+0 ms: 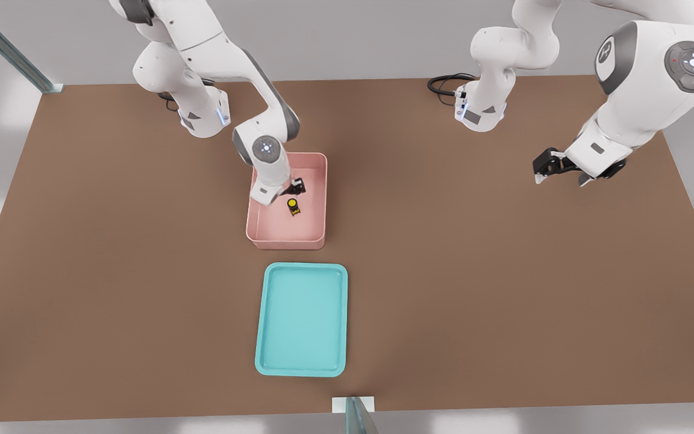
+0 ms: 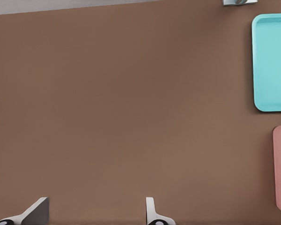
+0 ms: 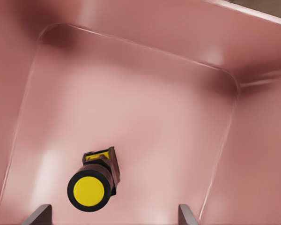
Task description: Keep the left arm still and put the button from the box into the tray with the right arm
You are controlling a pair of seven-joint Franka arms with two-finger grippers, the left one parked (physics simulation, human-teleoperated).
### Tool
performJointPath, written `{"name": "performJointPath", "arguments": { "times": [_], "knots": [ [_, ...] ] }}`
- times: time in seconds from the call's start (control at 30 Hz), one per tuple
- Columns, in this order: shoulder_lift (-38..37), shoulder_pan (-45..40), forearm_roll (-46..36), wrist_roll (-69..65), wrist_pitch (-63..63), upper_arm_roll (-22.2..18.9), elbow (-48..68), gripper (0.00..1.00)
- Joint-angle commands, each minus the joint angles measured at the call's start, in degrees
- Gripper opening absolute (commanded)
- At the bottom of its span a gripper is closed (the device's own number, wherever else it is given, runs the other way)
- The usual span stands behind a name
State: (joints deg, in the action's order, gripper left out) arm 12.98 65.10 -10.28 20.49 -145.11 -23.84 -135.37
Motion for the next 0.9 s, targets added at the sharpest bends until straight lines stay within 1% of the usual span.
{"name": "performJointPath", "arguments": {
  "times": [0.0, 0.07, 0.2, 0.43, 0.67, 0.73, 0.77, 0.8, 0.87],
  "knots": [
    [0.29, -0.06, -1.5, 14.14, -14.41, 0.11, -0.78, 1.0],
    [1.61, -0.06, -1.5, 13.96, -16.87, 0.9, -1.3, 1.0],
    [2.13, -0.06, -1.41, 13.79, -17.22, 3.36, -2.01, 1.0],
    [4.94, -0.59, -1.41, 9.66, -18.54, 3.45, -2.97, 1.0],
    [5.12, -0.59, -1.41, 7.55, -18.72, 3.54, -4.99, 1.0],
    [5.82, -0.68, -1.5, 7.63, -19.68, 4.33, -4.99, 0.99],
    [5.74, -0.68, -1.5, 7.63, -19.68, 4.33, -4.99, 0.96],
    [5.82, -0.68, -1.5, 7.63, -19.68, 4.33, -4.91, 0.84],
    [5.82, -0.76, -1.5, 7.72, -19.68, 4.33, -4.73, 0.64]
  ]
}}
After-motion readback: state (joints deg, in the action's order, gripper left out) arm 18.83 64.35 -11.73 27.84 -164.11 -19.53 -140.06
